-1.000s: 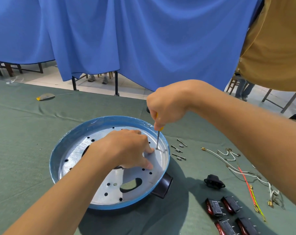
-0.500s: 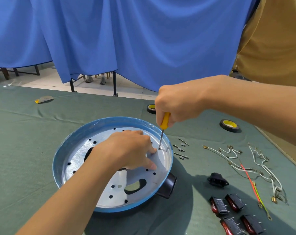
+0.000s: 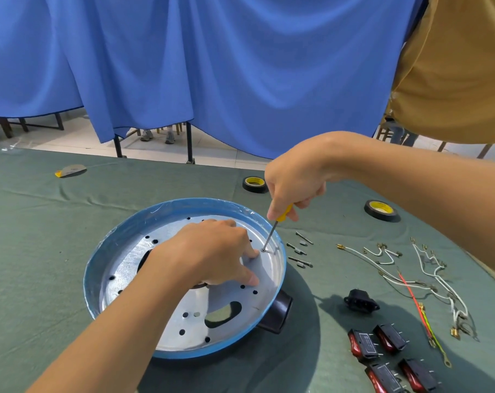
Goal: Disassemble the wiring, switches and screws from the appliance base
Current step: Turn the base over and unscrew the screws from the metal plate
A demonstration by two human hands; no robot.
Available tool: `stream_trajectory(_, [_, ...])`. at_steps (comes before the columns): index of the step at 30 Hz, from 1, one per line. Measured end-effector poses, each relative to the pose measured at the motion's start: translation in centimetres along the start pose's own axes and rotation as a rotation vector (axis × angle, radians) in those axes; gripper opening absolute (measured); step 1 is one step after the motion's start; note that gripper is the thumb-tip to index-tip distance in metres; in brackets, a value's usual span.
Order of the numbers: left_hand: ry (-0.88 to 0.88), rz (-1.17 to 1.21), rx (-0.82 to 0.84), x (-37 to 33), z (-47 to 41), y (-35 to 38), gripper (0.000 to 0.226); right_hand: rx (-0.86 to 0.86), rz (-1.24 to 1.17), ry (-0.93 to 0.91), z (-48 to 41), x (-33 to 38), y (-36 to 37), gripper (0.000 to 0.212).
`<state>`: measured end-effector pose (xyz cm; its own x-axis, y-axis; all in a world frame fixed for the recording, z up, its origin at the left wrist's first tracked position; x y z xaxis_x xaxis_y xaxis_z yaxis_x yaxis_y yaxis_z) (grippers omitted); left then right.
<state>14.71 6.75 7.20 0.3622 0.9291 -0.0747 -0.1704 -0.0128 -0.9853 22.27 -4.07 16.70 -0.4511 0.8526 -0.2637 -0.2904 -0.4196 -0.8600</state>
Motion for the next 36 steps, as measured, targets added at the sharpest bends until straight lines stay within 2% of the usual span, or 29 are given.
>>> stream_trajectory(5, [-0.011, 0.001, 0.016, -0.1, 0.0, -0.1, 0.056, -0.311, 0.232, -0.189, 0.9, 1.1, -0.2, 0.028])
stream_trajectory(8, [-0.005, -0.002, 0.024, -0.1, 0.0, -0.2, 0.056, -0.383, 0.279, -0.285, 1.5, 1.2, -0.3, 0.019])
stream_trajectory(11, [-0.001, 0.003, 0.026, -0.1, 0.0, -0.1, 0.057, -0.394, 0.207, -0.328, 1.4, 0.9, -0.3, 0.016])
stream_trajectory(14, [-0.017, -0.010, 0.023, 0.0, 0.0, 0.0, 0.056, -0.353, 0.041, -0.328, 1.2, 0.6, -0.3, 0.014])
stream_trajectory(17, [-0.034, -0.034, 0.012, 0.2, 0.1, 0.2, 0.055, -0.295, -0.119, -0.225, 0.9, 0.1, -0.3, 0.044])
stream_trajectory(19, [-0.034, -0.047, 0.017, 0.2, 0.1, 0.1, 0.054, -0.222, -0.143, -0.113, 0.7, -0.1, 0.0, 0.055])
stream_trajectory(22, [-0.028, -0.061, 0.045, 0.2, -0.2, -0.2, 0.049, -0.076, -0.173, -0.003, 0.5, -0.2, 0.2, 0.048])
stream_trajectory(25, [-0.050, -0.071, 0.052, 0.1, -0.2, -0.3, 0.046, -0.040, -0.202, 0.004, 0.4, -0.1, 0.2, 0.039])
stream_trajectory(28, [-0.084, -0.073, 0.030, -0.1, -0.3, -0.2, 0.049, -0.099, -0.065, -0.048, 0.7, 0.6, -0.1, 0.034])
stream_trajectory(33, [-0.079, -0.063, 0.021, -0.1, -0.2, 0.0, 0.051, -0.305, 0.295, -0.190, 1.4, 2.0, -0.3, 0.036])
stream_trajectory(36, [-0.076, -0.048, 0.031, 0.0, 0.0, 0.0, 0.050, -0.336, 0.388, -0.239, 1.9, 2.0, -0.6, 0.027])
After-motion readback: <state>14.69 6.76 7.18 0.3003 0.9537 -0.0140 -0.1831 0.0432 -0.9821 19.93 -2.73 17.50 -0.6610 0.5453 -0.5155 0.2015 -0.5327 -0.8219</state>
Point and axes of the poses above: each hand's wrist, its own z-axis away from the middle knuckle, its own y-axis out of the palm, x = y × z, the point moved 2 cm from there along -z, towards the middle knuckle, and after that the axes turned 12 degrees about y, right-handed, at the moved point
